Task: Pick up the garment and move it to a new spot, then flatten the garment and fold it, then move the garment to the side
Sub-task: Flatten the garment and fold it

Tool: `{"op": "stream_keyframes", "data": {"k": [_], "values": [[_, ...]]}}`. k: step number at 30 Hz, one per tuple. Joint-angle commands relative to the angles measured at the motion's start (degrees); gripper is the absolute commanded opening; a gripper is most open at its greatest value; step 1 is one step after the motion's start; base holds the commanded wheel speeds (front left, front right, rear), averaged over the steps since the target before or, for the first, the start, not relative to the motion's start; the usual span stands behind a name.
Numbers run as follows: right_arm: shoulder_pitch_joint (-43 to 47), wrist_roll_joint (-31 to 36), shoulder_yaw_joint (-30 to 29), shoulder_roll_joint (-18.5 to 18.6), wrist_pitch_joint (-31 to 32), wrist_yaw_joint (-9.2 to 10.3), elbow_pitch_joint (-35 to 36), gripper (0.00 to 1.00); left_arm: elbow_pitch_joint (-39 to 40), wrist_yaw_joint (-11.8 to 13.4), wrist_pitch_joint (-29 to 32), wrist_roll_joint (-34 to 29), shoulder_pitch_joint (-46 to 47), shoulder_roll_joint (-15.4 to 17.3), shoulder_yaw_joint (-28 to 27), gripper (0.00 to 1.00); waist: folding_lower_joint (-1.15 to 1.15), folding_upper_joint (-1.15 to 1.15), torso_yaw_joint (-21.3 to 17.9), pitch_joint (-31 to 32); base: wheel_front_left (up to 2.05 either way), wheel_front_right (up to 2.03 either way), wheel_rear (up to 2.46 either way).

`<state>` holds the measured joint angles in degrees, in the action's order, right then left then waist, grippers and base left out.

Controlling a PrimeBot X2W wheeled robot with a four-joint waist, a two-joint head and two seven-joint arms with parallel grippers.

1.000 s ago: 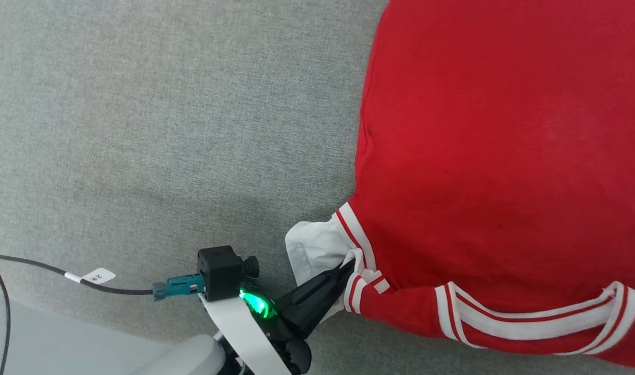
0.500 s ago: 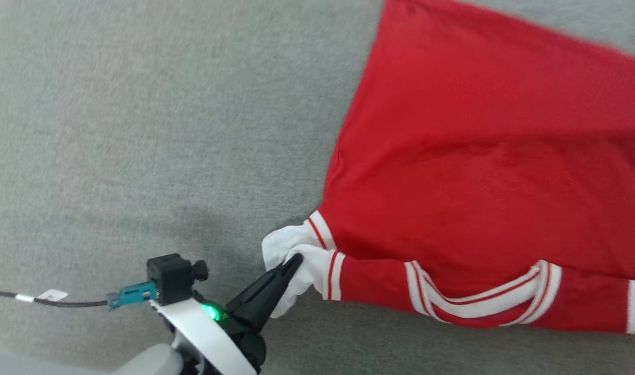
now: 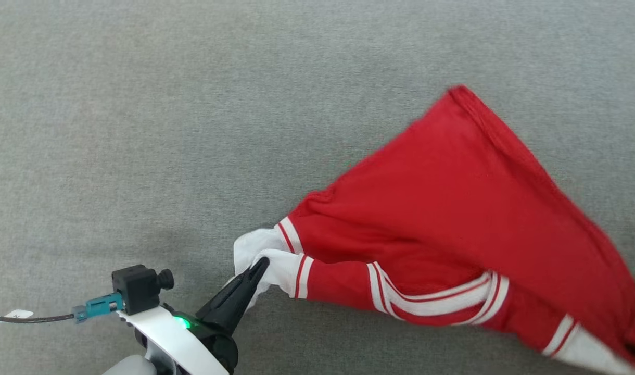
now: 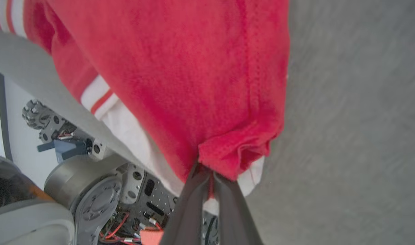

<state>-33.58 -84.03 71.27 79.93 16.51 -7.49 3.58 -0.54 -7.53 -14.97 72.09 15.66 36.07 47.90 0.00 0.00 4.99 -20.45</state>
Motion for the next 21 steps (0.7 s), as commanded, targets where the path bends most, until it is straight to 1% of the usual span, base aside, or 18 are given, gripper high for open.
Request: {"op": "stream_keyframes", "data": {"k": [1, 6, 7, 8, 9, 14, 16, 19, 21], "values": [[0.90, 0.27, 0.26, 0.21, -0.39, 0.00, 0.41, 0.00, -0.02, 0.15, -0.28, 0.38, -0.72, 0.14, -0.21, 0.00, 0.00, 0.00, -0.25, 0.13, 0.00, 0.00, 0.00], [4.50, 2.65, 0.64, -2.38, -2.47, 0.00, 2.08, 0.00, -0.06, 0.14, -0.28, 0.34, -1.26, -0.09, -1.21, 0.00, 0.00, 0.00, -1.25, 0.34, 0.00, 0.00, 0.00], [4.18, 3.29, -0.02, -2.66, -3.42, 0.00, 1.60, 0.35, -0.05, 0.14, -0.28, 0.29, -1.38, -0.06, -1.14, 0.00, 0.00, 0.00, -1.41, 0.39, 0.00, 0.00, 0.00], [3.68, 3.51, -0.86, -2.83, -4.51, 0.01, 1.11, 0.85, -0.11, 0.14, -0.29, 0.25, -1.44, -0.03, -1.02, 0.00, 0.00, 0.00, -1.53, 0.50, 0.00, 0.00, 0.00], [3.13, 3.76, -1.71, -2.59, -5.56, 0.01, 0.81, 1.00, -0.14, 0.14, -0.29, 0.26, -1.47, -0.01, -0.92, 0.00, 0.00, 0.00, -1.60, 0.61, 0.00, 0.00, 0.00], [0.05, 2.83, -7.23, 1.64, -8.84, 0.00, 2.39, 1.00, 0.05, 0.14, -0.29, 0.45, -0.78, -0.33, -0.30, 0.00, 0.00, 0.00, -0.71, 0.99, 0.00, 0.00, 0.00], [-1.98, 3.18, -10.22, 2.56, -10.05, 0.00, 1.34, 1.00, 0.28, 0.14, -0.28, 0.31, -0.34, -0.87, -0.10, 0.00, 0.00, 0.00, 0.06, 0.80, 0.00, 0.00, 0.00], [-5.03, 5.36, -13.90, 2.67, -10.93, 0.00, -0.84, 1.00, 0.28, 0.14, -0.28, 0.21, -0.01, -2.19, -0.25, 0.00, 0.00, 0.00, 1.39, 0.22, 0.00, 0.00, 0.00], [-6.84, 8.27, -15.08, -0.23, -9.83, 0.00, -1.77, 1.00, -0.13, 0.14, -0.29, -0.26, 0.38, -3.22, 0.12, 0.00, 0.00, 0.00, 2.41, -0.32, 0.00, 0.00, 0.00]]}}
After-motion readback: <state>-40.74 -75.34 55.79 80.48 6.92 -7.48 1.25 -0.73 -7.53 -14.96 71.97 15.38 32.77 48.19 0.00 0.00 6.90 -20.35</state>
